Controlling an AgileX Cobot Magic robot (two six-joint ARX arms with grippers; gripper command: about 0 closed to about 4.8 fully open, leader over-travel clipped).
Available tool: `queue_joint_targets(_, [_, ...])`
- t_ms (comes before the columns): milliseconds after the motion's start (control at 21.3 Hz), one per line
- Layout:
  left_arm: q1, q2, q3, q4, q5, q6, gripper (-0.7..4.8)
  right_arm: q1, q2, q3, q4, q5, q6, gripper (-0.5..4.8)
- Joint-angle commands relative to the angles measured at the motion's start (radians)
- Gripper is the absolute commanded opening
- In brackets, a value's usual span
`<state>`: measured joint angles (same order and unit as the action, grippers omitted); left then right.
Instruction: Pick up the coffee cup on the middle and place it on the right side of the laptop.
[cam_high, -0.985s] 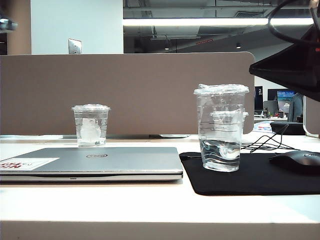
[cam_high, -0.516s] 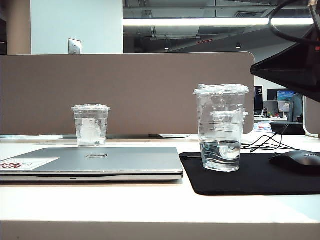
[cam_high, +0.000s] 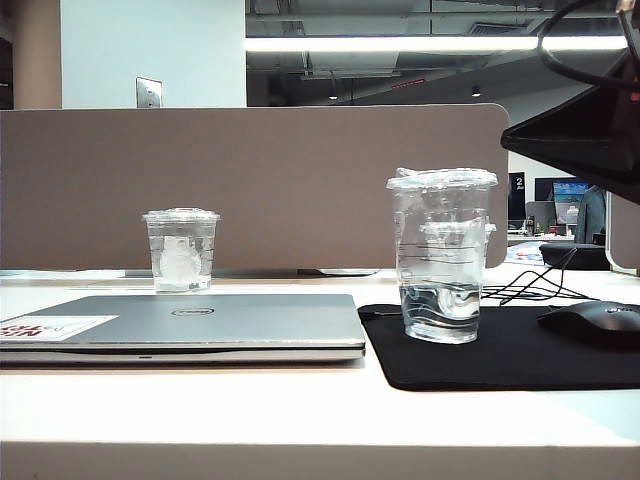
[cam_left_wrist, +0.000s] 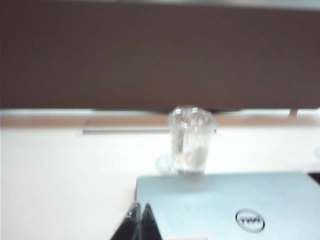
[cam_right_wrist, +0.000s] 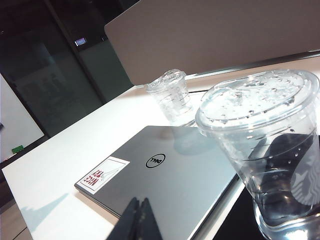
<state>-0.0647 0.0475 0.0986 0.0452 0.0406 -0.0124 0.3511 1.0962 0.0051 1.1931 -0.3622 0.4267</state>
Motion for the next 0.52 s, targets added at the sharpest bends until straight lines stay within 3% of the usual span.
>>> queue_joint_targets(47, [0.007,-0.035,-0.037,-0.014,0.001,0.005,-0.05,-0.001,-0.004,0.000,0.049,0.003,0.003,-0.01])
queue_joint_targets(516, [0.016,-0.046,-0.070,-0.029,0.001,0.005,-0.05,-0.001,-0.003,0.000,0.052,-0.007,0.004,-0.01])
